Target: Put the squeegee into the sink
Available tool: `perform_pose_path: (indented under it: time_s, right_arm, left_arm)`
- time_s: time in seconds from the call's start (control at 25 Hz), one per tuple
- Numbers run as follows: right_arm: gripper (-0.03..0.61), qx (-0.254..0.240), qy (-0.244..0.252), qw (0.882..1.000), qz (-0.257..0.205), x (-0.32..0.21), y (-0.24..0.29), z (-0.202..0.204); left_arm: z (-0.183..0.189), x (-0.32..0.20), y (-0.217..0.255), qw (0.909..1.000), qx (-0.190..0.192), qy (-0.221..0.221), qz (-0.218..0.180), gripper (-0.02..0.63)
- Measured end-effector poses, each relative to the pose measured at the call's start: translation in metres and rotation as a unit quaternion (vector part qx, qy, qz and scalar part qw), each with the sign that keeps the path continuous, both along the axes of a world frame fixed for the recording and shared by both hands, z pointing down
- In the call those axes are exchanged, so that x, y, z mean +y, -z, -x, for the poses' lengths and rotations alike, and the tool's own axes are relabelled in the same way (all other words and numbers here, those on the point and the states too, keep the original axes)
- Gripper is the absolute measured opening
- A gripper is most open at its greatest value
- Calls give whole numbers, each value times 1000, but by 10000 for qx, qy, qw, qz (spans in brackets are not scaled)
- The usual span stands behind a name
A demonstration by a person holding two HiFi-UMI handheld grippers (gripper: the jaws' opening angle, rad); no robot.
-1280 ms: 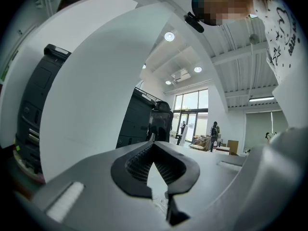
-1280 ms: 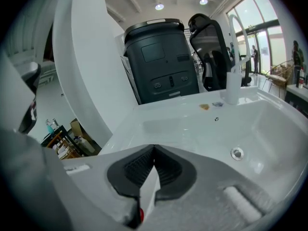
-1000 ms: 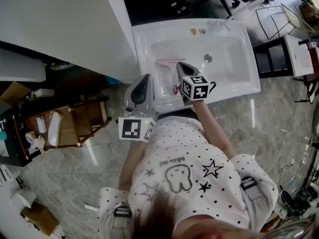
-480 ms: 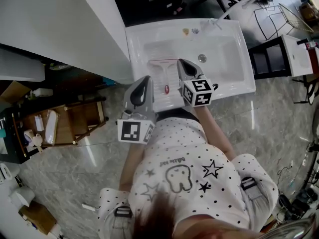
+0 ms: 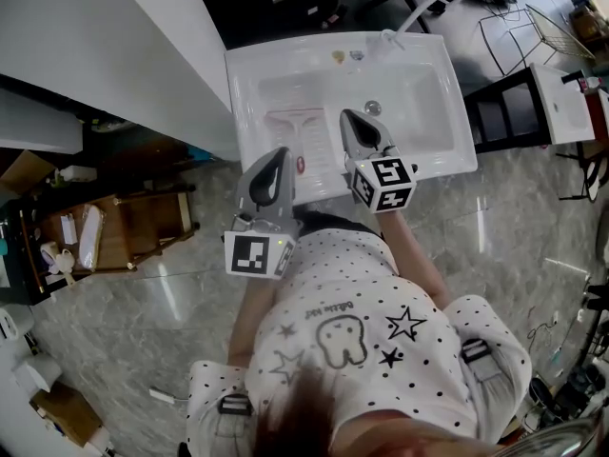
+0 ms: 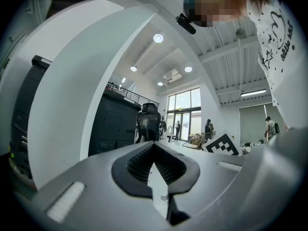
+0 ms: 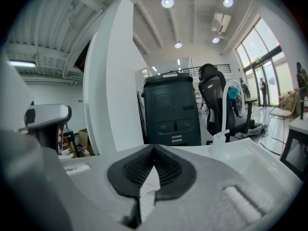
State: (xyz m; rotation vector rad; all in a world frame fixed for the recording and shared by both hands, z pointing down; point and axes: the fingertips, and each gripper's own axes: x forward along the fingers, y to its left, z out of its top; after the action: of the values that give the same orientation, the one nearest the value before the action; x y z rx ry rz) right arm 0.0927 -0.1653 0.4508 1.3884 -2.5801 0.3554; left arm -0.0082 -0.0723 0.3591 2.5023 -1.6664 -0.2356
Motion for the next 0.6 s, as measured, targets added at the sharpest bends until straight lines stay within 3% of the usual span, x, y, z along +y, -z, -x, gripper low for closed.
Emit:
perform_pose_path:
  time_s: [0.6]
  right_arm:
    - [-3, -413, 175, 9965, -709, 43, 57, -35]
  left_arm:
    - [-28, 30, 5, 9999, -25, -17, -119, 0]
